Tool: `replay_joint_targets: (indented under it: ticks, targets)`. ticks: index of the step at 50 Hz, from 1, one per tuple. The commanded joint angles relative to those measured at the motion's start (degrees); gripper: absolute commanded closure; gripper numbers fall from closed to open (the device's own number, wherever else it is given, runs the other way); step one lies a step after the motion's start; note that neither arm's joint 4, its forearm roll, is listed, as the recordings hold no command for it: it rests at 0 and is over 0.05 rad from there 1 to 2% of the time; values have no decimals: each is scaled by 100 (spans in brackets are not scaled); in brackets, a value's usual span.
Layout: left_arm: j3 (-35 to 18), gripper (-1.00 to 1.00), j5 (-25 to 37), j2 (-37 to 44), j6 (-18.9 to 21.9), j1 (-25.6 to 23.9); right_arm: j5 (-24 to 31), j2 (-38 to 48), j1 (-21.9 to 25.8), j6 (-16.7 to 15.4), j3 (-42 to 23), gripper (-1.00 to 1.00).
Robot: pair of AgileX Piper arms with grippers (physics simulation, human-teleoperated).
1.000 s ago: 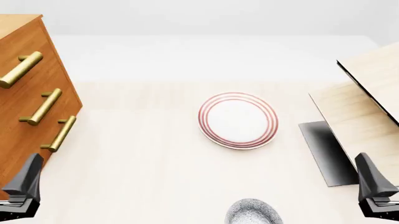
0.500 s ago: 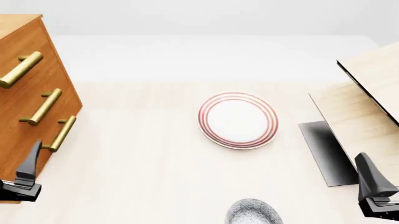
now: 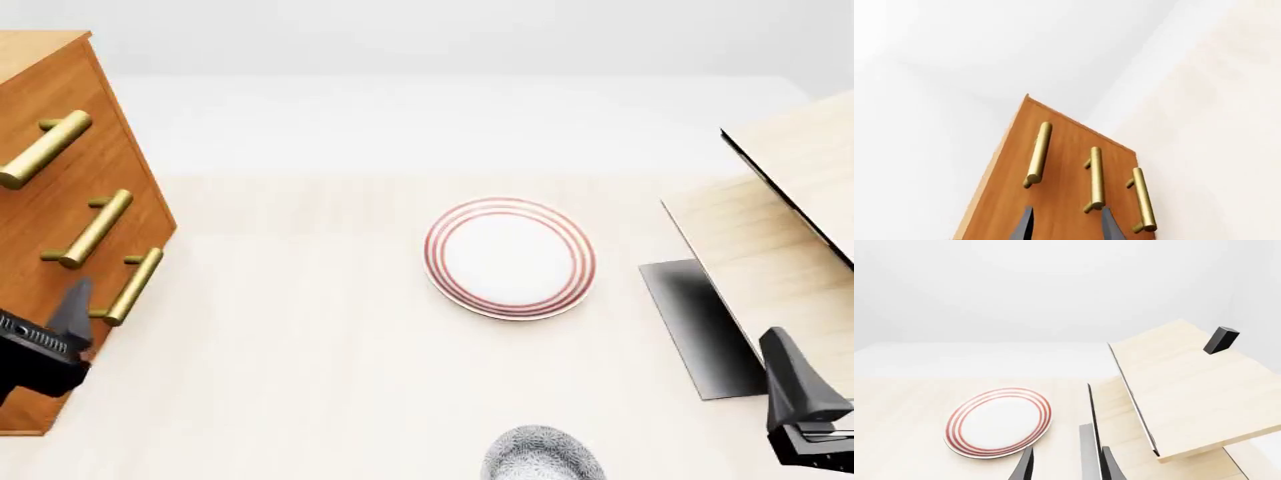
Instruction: Open the top drawer of the cabinet and put the bowl in it.
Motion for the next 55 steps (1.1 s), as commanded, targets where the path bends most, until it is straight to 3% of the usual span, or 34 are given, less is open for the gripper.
replay_joint_targets:
  ticks: [1, 9, 40, 55]
  targets:
    - [-5, -100, -938, 758, 1121, 191, 2, -14, 0, -3, 5, -100]
    - [-309, -100, -840, 791, 1358, 233, 2, -13, -1, -2, 5, -100]
    - [-942, -100, -2322, 2641, 2638, 329, 2, -14, -1, -3, 5, -100]
    - [-1251, -100, -2399, 3183, 2563, 384, 2, -14, 1, -2, 5, -100]
